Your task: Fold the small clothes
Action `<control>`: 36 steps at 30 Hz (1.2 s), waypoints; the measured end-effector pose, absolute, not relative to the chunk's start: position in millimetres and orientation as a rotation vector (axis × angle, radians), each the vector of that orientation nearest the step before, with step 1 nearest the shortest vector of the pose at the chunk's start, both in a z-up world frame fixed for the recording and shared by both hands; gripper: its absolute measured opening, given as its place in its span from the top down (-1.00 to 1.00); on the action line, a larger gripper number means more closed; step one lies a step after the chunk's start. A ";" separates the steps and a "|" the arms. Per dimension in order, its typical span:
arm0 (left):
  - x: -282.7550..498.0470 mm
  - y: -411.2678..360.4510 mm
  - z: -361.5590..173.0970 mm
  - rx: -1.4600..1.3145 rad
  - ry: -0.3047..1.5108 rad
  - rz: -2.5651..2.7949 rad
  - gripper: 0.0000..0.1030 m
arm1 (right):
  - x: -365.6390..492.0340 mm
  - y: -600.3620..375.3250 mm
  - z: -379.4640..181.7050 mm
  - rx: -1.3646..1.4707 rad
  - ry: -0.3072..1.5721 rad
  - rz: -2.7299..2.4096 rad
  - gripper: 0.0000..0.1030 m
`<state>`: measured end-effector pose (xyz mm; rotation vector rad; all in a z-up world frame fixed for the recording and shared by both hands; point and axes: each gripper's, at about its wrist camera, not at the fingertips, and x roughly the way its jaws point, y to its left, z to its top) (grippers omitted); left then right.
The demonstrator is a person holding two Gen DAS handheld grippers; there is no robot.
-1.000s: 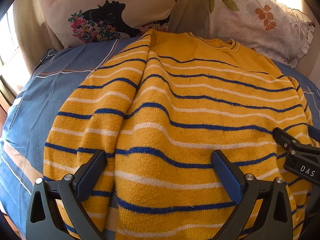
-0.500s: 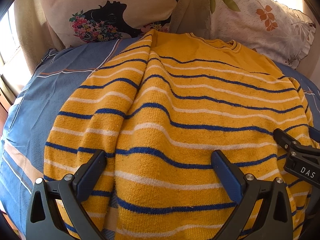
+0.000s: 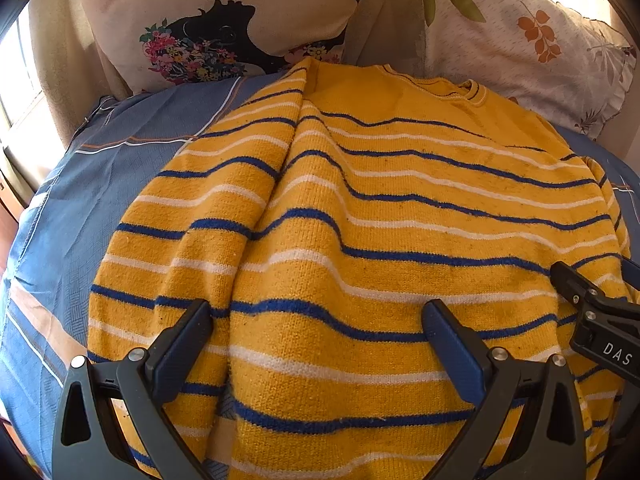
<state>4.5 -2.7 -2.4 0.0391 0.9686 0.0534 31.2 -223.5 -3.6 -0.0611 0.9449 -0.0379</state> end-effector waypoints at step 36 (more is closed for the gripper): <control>5.0 5.9 0.8 -0.020 0.935 0.100 -1.00 | 32.3 -223.9 -3.9 -0.061 0.947 -0.036 -1.00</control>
